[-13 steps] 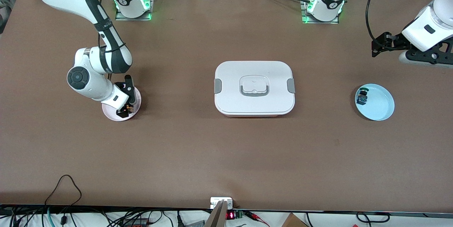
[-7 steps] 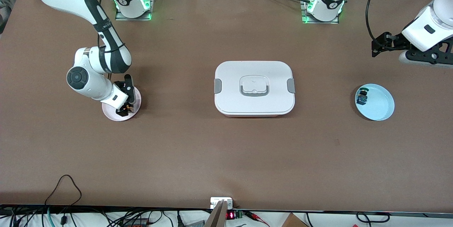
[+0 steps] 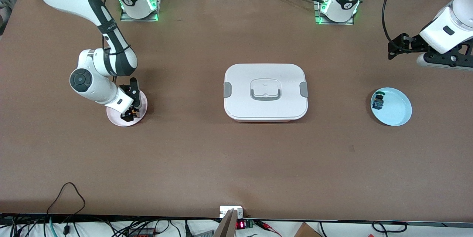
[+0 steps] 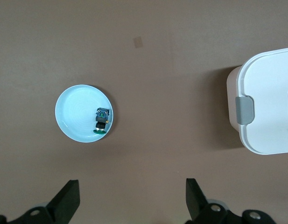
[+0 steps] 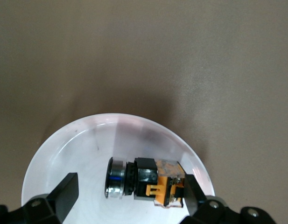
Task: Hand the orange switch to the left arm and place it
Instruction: 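Close the right gripper on the orange switch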
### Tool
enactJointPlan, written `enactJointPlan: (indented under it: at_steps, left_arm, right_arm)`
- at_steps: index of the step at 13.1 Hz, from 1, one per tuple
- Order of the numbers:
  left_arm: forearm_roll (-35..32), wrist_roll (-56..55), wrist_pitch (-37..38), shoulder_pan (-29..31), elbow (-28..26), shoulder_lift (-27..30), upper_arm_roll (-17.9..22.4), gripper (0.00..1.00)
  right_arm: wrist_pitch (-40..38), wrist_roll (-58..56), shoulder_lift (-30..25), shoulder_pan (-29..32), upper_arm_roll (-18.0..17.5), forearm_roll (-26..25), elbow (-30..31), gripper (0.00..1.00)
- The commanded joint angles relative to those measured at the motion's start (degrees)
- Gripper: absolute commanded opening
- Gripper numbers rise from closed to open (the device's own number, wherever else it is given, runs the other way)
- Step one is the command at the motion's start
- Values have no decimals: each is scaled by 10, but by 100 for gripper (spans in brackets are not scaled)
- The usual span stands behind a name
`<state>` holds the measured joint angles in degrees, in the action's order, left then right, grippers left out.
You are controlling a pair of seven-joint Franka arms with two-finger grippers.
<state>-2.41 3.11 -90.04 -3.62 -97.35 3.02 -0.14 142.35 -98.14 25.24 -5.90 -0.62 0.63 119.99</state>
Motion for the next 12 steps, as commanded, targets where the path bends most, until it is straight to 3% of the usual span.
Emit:
enactJointPlan:
  at_steps: [1, 12]
  left_arm:
    - [-8, 11, 10, -2, 15, -9, 3, 100]
    - [-8, 12, 10, 1, 15, -10, 6, 100]
  right_arm:
    - [11, -1, 0, 4, -3, 9, 6, 100]
    - [40, -1, 21, 4, -3, 10, 2, 100]
